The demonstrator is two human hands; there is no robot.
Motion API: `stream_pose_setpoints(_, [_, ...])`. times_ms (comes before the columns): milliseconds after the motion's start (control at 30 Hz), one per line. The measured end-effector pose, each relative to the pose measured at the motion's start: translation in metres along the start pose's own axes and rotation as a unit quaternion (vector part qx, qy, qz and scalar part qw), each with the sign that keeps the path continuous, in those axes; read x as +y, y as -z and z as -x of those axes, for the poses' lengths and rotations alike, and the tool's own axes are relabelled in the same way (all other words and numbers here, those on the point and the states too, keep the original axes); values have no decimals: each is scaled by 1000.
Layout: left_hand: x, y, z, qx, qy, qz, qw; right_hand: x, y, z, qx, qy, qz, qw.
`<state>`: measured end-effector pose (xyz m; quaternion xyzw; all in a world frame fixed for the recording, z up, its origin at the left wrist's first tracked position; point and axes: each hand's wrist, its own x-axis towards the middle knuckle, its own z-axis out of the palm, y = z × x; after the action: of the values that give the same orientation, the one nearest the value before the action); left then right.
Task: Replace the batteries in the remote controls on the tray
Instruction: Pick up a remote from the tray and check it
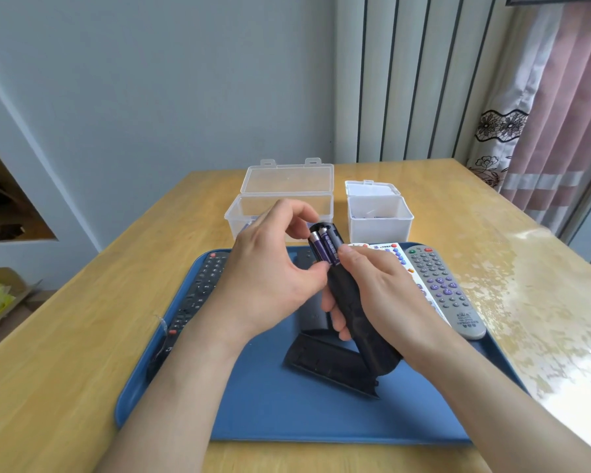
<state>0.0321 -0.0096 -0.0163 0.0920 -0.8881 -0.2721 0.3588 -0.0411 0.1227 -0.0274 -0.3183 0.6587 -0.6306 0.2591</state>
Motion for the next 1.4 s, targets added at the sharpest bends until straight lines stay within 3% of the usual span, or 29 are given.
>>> stream_pose_setpoints(300, [-1, 2, -1, 34, 22, 98, 994, -5, -6, 5, -31, 2, -5, 1000])
stream_pose_setpoints(733, [7, -15, 1, 110, 93, 199, 969, -5, -4, 2, 10, -41, -97, 994])
stream_pose_setpoints(800, [9, -16, 0, 130, 113, 291, 941, -4, -4, 2, 13, -63, -134, 989])
stream_pose_setpoints(933, [5, -8, -5, 164, 223, 492, 825, -3, -1, -1, -15, -86, -181, 980])
stream_pose_setpoints(967, [4, -6, -5, 150, 247, 497, 818, -3, 0, -1, -25, -88, -181, 979])
stream_pose_setpoints(1033, [1, -5, -5, 86, 248, 403, 877, -3, 1, -1, -44, -87, -162, 982])
stream_pose_setpoints(1067, [0, -5, -5, 42, 222, 333, 915, -3, 1, -1, -51, -83, -151, 984])
stream_pose_setpoints(1133, [1, -7, -5, -12, 162, 238, 957, -4, 3, -1, -56, -75, -140, 986])
stream_pose_setpoints(1300, [0, -7, -3, 22, 121, 185, 975, -7, 6, 0, -68, -73, -121, 988])
stream_pose_setpoints(1400, [3, -7, -3, -2, 156, 252, 955, -9, 7, 1, -70, -68, -134, 986])
